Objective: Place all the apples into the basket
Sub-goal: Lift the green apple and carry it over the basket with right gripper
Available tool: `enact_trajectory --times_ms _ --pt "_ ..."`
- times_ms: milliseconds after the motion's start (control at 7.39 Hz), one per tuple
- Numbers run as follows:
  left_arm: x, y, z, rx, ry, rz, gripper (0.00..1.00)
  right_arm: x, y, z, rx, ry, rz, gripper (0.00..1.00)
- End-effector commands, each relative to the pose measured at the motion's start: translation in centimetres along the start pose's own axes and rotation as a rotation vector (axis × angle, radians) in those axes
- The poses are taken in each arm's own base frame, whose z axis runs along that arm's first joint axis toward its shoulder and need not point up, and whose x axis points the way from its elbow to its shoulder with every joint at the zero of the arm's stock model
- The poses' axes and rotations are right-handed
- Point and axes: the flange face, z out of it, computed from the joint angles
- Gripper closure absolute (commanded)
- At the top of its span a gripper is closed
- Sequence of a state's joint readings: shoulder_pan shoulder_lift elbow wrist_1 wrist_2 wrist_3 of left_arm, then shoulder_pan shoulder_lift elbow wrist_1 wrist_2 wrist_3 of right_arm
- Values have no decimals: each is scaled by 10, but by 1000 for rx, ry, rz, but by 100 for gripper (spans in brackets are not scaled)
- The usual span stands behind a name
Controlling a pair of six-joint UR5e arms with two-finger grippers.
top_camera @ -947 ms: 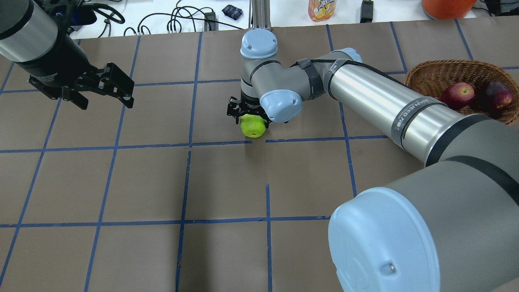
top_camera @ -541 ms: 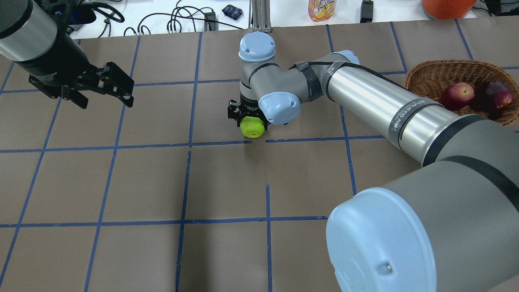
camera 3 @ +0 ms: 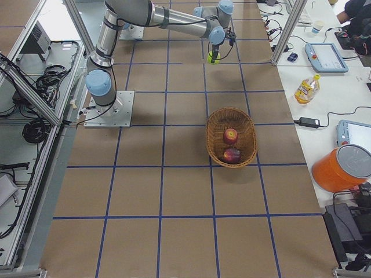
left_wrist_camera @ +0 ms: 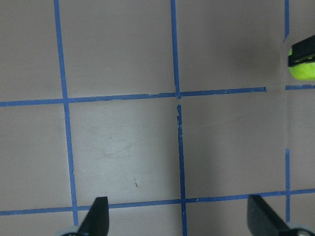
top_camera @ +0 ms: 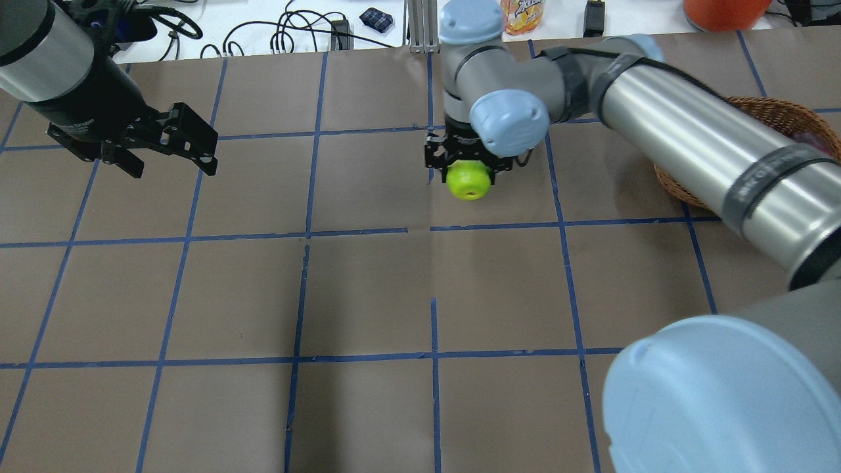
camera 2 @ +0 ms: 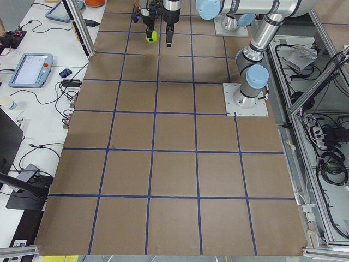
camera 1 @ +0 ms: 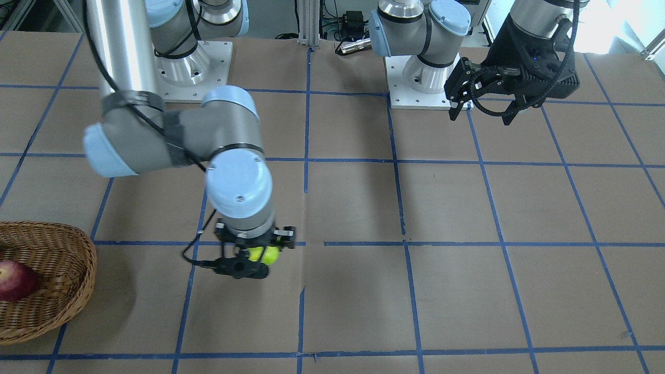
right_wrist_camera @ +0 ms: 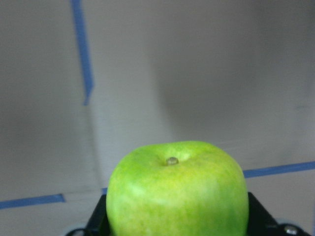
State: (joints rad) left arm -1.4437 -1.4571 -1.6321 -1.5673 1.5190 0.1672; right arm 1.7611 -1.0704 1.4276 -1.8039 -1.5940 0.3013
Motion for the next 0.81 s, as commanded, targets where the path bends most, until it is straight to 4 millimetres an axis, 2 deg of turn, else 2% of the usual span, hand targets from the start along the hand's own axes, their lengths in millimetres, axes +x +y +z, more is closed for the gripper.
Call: enact_trajectory --times_ms 0,135,271,406,541,676 --pt "-2 0 1 0 0 -5 0 172 -30 -43 -35 39 -17 100" --pt "-2 0 1 -2 1 -5 0 243 -45 -41 -30 48 -55 100" --pt "-3 -1 0 1 1 -11 0 302 -59 -31 -4 51 -126 100" --pt "-4 -1 1 0 1 -16 0 342 -77 -16 49 62 -169 100" --pt "-4 -1 -1 6 0 -20 0 365 -86 -2 60 69 -224 100" --pt "-4 -1 0 5 1 -20 0 370 -88 9 45 58 -221 100"
